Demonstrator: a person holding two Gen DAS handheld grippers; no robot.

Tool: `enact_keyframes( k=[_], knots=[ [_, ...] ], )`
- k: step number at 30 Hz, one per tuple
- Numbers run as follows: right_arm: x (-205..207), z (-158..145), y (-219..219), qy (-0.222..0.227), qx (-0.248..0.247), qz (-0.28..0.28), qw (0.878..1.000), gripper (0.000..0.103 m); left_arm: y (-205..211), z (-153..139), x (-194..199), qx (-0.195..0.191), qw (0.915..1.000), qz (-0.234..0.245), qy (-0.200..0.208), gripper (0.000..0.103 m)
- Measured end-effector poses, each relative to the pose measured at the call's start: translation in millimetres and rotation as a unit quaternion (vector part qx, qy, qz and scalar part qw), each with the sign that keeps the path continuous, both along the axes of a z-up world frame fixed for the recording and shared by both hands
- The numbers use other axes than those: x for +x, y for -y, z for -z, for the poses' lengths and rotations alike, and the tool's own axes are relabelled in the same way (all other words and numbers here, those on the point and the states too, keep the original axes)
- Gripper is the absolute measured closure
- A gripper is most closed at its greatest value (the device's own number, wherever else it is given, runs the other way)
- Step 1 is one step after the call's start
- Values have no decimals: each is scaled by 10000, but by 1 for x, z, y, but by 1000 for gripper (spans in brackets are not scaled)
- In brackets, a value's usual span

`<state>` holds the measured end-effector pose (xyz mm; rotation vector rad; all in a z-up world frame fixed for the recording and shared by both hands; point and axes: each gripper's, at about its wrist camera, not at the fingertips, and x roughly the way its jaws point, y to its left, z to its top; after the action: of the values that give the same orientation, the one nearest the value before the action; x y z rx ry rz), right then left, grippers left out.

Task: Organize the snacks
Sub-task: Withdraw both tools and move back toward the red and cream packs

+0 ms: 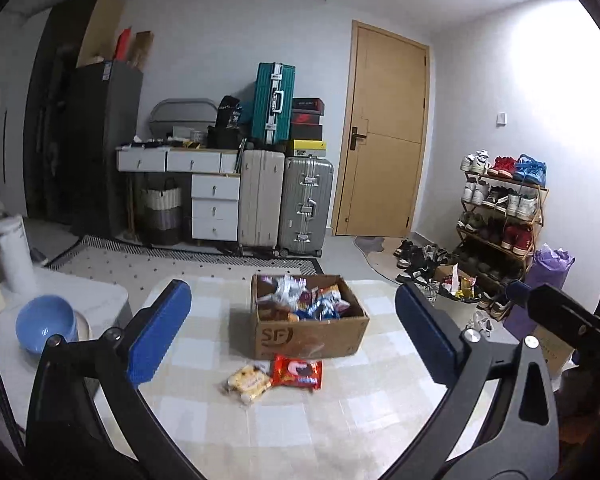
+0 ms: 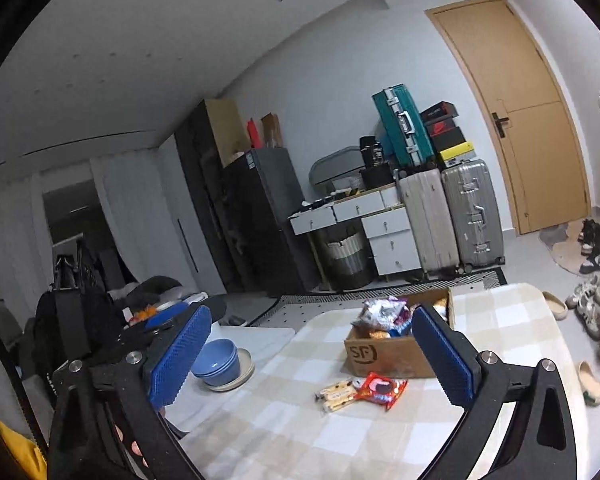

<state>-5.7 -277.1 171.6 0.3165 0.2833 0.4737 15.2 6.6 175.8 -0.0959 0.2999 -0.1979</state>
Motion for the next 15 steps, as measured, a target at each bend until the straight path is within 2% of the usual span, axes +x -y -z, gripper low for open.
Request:
enact_keyframes(
  k=[2,6,11,15],
  knots=[
    [-3,12,0,-98,-37,96,9999,1,-5,12,-14,-54,9999,-81,-69,1],
    [-12,37,3,-281,-83,227,9993,1,-16,41,-12,-34,9992,-370,-121,1],
    [-17,70,7,-425,-156,193,9988,1,-29,95,-22,210,9971,-641,-348,1],
    [-28,93,-2,-418,-391,21,9984,1,-37,141,-9,331,9946,-715,-680,1]
  ],
)
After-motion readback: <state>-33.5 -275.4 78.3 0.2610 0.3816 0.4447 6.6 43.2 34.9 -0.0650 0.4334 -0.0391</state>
